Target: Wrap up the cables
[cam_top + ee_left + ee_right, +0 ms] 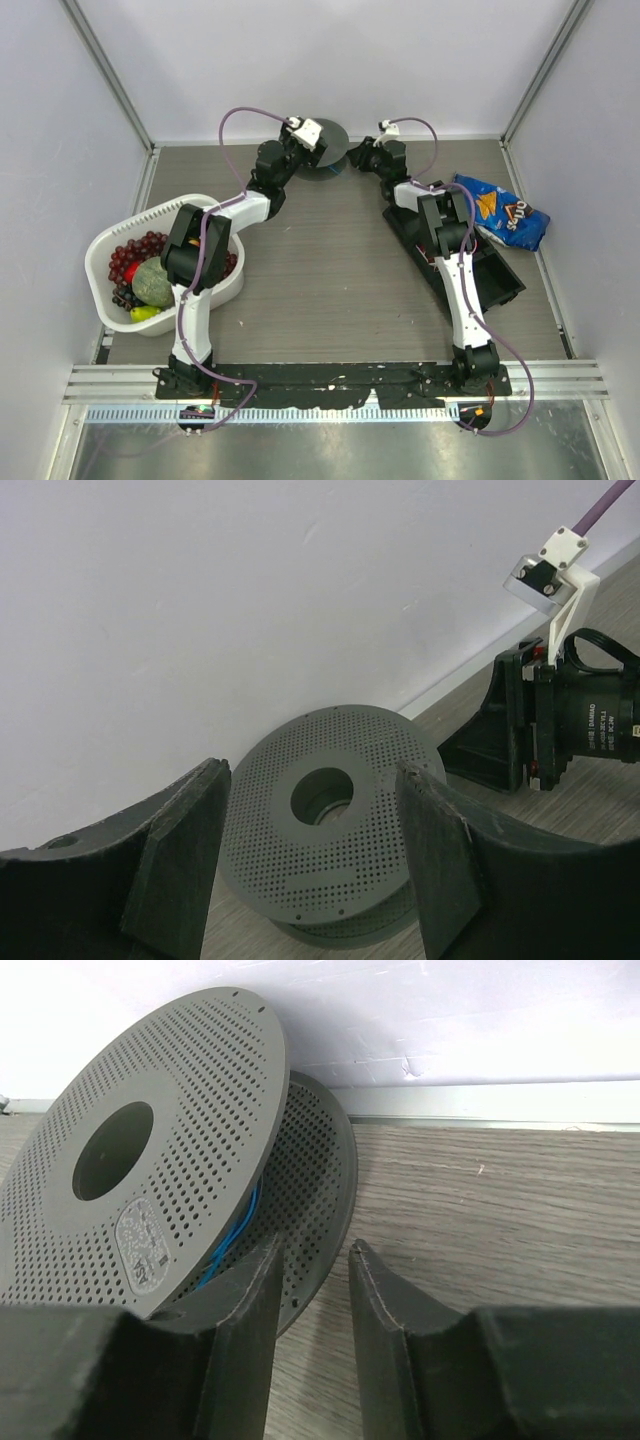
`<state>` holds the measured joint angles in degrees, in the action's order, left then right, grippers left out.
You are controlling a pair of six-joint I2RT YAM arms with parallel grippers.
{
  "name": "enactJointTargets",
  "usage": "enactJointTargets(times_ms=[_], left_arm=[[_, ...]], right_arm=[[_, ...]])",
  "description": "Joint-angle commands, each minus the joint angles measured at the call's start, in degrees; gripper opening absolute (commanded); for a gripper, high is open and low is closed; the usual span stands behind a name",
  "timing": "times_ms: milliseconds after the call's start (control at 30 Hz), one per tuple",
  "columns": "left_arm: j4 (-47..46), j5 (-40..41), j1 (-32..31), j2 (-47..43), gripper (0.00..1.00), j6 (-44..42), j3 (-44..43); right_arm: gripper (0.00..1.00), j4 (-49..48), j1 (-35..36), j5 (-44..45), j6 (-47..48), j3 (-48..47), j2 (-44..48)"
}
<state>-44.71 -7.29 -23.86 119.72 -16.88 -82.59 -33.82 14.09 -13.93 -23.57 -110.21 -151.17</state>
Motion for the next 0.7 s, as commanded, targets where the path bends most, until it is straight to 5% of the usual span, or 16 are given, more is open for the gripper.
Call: enactJointTargets(times_ms=[0, 167, 333, 667], left_arm=[[1.3, -0.1, 0.4, -4.1, 0.71, 1.2, -2.5], [6.7, -0.7, 0.4, -7.7, 0.81, 1.6, -3.0], [18.5, -0.9, 0.4, -12.4, 1.00, 2.3, -5.2], [72.1, -3.2, 1.1, -15.8, 1.00, 9.2, -27.2]], right_arm=[[0.43, -3.3, -0.2, 1.5, 2.1, 1.8, 7.6], [0.65, -1.4, -0.9, 2.3, 4.9, 3.9, 12.0], [0.73, 2.4, -2.7, 4.2, 8.6, 6.1, 18.9], [0.80, 10.8, -6.8, 3.8, 19.0, 15.1, 36.7]])
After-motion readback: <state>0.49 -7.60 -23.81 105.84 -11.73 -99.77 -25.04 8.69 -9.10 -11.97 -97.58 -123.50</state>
